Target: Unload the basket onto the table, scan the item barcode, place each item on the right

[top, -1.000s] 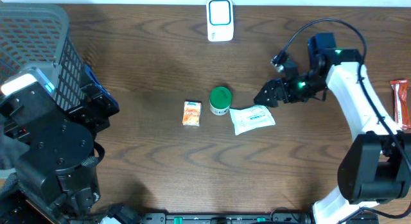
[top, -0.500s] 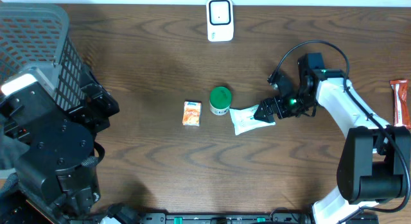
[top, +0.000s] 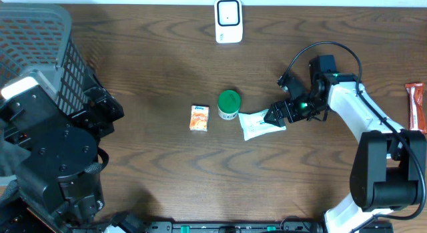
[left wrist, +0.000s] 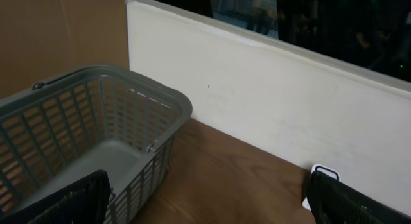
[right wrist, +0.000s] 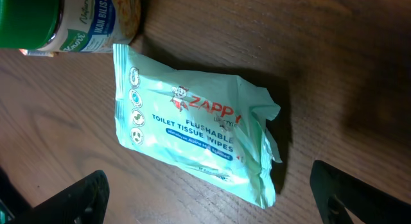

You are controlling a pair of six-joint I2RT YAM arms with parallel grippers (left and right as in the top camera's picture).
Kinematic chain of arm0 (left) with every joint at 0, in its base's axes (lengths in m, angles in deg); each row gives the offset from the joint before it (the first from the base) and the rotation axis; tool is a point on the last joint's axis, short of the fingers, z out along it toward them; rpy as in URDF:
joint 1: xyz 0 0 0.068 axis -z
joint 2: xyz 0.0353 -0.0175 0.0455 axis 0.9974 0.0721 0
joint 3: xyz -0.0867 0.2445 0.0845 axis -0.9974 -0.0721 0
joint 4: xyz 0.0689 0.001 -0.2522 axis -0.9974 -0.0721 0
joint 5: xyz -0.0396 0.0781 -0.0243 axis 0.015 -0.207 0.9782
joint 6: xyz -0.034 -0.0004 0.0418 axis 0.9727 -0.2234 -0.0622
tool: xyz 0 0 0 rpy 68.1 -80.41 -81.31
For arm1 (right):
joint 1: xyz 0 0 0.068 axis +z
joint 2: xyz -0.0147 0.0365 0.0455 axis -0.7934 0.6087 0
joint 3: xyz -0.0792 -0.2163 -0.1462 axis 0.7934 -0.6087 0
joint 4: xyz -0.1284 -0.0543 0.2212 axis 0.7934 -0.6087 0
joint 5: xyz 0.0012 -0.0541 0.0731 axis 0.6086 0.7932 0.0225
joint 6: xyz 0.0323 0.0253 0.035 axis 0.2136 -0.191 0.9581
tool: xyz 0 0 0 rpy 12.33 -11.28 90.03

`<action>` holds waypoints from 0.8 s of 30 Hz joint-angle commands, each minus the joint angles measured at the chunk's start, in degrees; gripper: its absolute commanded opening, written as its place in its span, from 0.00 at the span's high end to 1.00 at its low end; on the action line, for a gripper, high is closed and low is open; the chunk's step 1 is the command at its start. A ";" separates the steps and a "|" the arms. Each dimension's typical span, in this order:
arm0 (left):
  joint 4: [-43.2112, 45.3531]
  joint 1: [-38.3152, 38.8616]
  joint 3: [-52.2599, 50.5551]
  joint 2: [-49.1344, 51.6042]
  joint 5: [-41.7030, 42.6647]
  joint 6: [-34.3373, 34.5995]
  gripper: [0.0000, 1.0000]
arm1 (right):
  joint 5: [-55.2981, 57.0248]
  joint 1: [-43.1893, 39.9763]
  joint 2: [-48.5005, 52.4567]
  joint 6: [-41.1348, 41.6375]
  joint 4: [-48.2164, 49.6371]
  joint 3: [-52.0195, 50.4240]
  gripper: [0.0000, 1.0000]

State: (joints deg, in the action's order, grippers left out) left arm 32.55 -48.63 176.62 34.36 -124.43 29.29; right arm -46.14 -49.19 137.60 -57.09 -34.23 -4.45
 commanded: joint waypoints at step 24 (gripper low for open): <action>0.00 -0.20 -0.07 0.09 -1.38 0.07 0.02 | 0.92 4.28 15.47 -3.43 1.68 -0.42 0.36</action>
State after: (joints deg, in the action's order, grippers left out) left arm 32.55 -48.63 176.62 34.34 -124.43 29.29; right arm -49.53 -47.05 147.02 -60.32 -32.52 -2.42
